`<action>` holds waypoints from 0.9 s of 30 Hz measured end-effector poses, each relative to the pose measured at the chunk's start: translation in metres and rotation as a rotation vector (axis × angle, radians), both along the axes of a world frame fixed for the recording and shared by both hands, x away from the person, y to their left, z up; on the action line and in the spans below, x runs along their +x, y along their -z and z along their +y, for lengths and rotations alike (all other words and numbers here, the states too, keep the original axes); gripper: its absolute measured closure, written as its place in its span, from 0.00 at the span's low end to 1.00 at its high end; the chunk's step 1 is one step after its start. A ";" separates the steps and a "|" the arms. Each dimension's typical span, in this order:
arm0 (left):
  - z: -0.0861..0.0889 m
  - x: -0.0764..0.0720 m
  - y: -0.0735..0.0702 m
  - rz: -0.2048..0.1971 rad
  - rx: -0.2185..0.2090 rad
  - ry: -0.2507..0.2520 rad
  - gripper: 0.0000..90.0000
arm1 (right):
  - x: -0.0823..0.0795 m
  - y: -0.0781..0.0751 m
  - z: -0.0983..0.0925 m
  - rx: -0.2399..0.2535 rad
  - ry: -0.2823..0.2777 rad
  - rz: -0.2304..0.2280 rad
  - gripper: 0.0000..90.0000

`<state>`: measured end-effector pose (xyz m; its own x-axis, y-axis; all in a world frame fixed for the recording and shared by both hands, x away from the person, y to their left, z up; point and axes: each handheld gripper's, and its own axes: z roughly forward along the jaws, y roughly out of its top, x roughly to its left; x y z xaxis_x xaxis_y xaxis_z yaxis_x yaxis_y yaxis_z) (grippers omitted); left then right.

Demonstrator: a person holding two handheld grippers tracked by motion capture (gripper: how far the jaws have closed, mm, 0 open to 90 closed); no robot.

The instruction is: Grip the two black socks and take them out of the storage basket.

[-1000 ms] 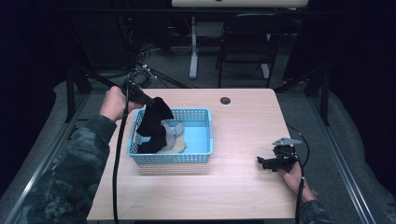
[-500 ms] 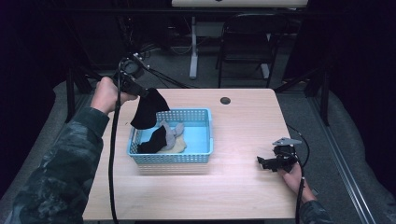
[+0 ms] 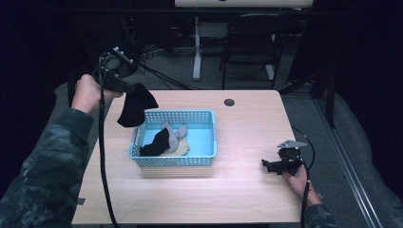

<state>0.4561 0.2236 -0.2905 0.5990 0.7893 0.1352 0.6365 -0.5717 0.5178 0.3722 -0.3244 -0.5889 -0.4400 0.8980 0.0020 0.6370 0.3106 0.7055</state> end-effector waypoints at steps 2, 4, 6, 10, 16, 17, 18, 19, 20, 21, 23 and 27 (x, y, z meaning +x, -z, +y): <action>0.006 -0.002 -0.002 -0.005 0.001 -0.014 0.96 | 0.000 0.000 0.000 0.000 0.000 0.000 0.00; 0.014 -0.004 -0.004 -0.008 0.003 -0.030 0.96 | 0.000 0.000 0.000 -0.002 0.003 -0.001 0.00; 0.021 -0.005 -0.005 -0.013 0.001 -0.045 0.96 | 0.000 0.000 0.000 -0.001 0.001 0.000 0.00; 0.035 -0.008 -0.006 -0.016 0.001 -0.074 0.96 | 0.000 0.000 0.000 -0.002 0.003 -0.001 0.00; 0.052 -0.009 -0.003 -0.013 0.003 -0.116 0.96 | 0.000 0.000 0.000 -0.001 0.002 -0.001 0.00; 0.055 -0.008 -0.002 -0.013 0.007 -0.125 0.96 | 0.000 0.000 0.000 0.000 0.000 0.000 0.00; 0.057 -0.008 -0.001 -0.009 0.013 -0.131 0.96 | 0.000 0.000 0.000 -0.001 0.001 0.000 0.00; 0.060 -0.008 0.001 -0.008 0.016 -0.135 0.96 | 0.000 0.000 0.000 0.000 0.000 0.000 0.00; 0.062 -0.007 0.002 -0.007 0.015 -0.142 0.96 | 0.000 0.000 0.000 -0.001 0.001 0.000 0.00; 0.065 -0.007 0.004 -0.005 0.017 -0.148 0.96 | 0.000 0.000 0.000 -0.001 0.001 0.000 0.00; 0.069 -0.006 0.007 0.003 0.010 -0.162 0.96 | 0.000 0.000 0.000 -0.003 0.003 -0.001 0.00; 0.078 -0.005 0.014 0.009 0.016 -0.186 0.96 | 0.000 0.000 0.000 -0.002 0.001 0.000 0.00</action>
